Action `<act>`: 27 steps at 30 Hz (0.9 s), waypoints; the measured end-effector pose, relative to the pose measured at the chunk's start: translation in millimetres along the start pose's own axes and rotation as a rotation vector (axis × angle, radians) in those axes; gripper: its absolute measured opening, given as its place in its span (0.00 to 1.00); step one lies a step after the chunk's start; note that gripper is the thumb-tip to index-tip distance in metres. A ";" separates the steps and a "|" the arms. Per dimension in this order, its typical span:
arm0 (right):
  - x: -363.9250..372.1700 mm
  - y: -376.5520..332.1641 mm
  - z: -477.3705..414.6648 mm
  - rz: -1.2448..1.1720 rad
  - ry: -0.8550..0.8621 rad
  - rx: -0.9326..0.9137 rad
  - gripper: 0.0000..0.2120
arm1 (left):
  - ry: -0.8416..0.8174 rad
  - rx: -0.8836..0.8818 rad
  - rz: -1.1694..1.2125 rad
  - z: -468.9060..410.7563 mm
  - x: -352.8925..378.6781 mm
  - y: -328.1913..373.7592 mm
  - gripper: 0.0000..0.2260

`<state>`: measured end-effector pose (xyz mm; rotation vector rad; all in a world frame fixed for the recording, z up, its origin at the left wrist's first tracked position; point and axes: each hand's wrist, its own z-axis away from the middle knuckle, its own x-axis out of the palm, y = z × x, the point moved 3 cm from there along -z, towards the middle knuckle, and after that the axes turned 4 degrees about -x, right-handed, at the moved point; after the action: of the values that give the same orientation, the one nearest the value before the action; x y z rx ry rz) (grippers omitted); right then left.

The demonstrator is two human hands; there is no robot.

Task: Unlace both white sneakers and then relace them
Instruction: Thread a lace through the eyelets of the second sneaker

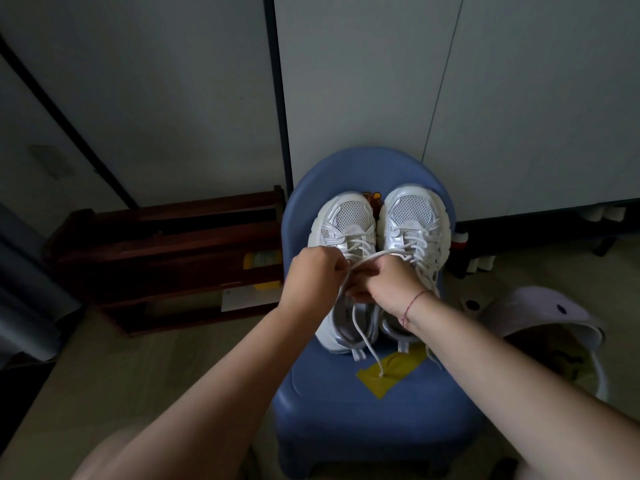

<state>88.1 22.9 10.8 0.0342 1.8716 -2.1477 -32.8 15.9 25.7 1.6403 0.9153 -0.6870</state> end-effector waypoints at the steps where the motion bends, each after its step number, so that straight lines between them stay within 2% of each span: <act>1: 0.4 1.5 -0.6 -0.014 -0.008 0.004 0.17 | 0.034 -0.034 0.081 -0.9 -0.7 -3.9 0.03; 3: 1.8 3.3 -0.6 -0.055 -0.044 0.005 0.16 | 0.052 -0.148 0.273 -2.3 -1.8 -13.7 0.01; 8: 0.7 5.4 -2.8 -0.017 -0.047 -0.018 0.14 | -0.083 -0.427 0.595 -1.2 10.3 -29.8 0.04; 12: 3.1 7.8 -5.1 0.041 -0.045 -0.035 0.10 | -0.133 -0.521 0.760 1.8 17.0 -30.8 0.08; 15: 4.8 9.2 -7.1 0.128 -0.033 -0.069 0.15 | -0.181 -0.556 0.753 2.1 20.1 -32.5 0.14; 19: 1.9 7.2 -9.4 0.319 -0.071 -0.140 0.13 | -0.156 -0.510 0.600 0.2 18.3 -33.8 0.13; 22: -3.6 -3.9 -7.6 0.686 -0.120 -0.252 0.12 | -0.095 -0.416 0.465 -0.3 13.6 -33.7 0.10; 24: -4.7 -9.6 3.1 0.873 -0.244 -0.258 0.13 | -0.078 -0.419 0.508 -0.8 12.4 -38.3 0.07; 27: -4.4 0.2 24.0 0.821 -0.606 -0.079 0.12 | -0.101 -0.477 0.671 -0.7 13.2 -44.4 0.04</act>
<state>96.5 0.4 15.3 0.1010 1.2655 -1.3205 -63.1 24.8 -8.2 1.3411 0.3645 -0.0713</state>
